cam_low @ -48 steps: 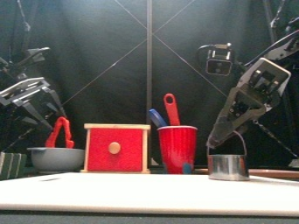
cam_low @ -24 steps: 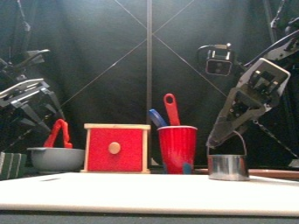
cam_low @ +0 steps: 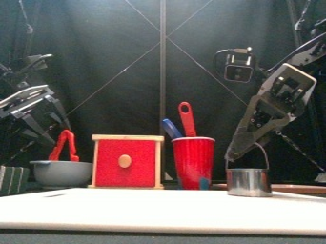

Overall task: Get the cutter from the drawer then cut the dough then place the extra dough in the bowl
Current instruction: Place the extra dough in the bowl

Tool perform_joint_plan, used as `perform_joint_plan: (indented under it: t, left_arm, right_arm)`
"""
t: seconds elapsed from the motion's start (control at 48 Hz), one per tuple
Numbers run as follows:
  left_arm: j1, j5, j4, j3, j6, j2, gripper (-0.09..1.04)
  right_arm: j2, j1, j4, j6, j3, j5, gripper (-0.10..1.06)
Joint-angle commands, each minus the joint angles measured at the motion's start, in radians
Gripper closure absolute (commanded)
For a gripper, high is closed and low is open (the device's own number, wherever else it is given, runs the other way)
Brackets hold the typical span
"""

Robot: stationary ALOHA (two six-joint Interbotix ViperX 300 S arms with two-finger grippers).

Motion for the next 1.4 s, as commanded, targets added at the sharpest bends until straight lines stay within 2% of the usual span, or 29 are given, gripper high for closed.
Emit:
perform_joint_plan:
  t: [0.021,0.479,0.771,0.958,1.396]
  left_arm:
    - [-0.002,-0.003,0.041,-0.025,0.000,0.000,-0.04]
    - [-0.012,-0.003,0.049,-0.071,0.002,0.000,-0.04]
    - [-0.014,0.046,0.078,-0.081,0.002,-0.021,-0.04]
    - [-0.012,0.097,0.077,-0.081,0.000,-0.063,-0.03]
    - [-0.014,0.092,0.048,-0.063,0.000,-0.066,-0.03]
  right_arm:
    - [-0.014,-0.006,-0.002,-0.002,-0.017,-0.003,0.12]
    - [-0.015,-0.008,-0.002,-0.002,-0.018,0.002,0.12]
    - [-0.015,-0.008,0.000,-0.002,-0.018,0.002,0.12]
    - [-0.014,-0.011,-0.002,-0.003,-0.020,0.002,0.12]
    - [-0.015,-0.014,-0.014,-0.002,-0.029,0.005,0.12]
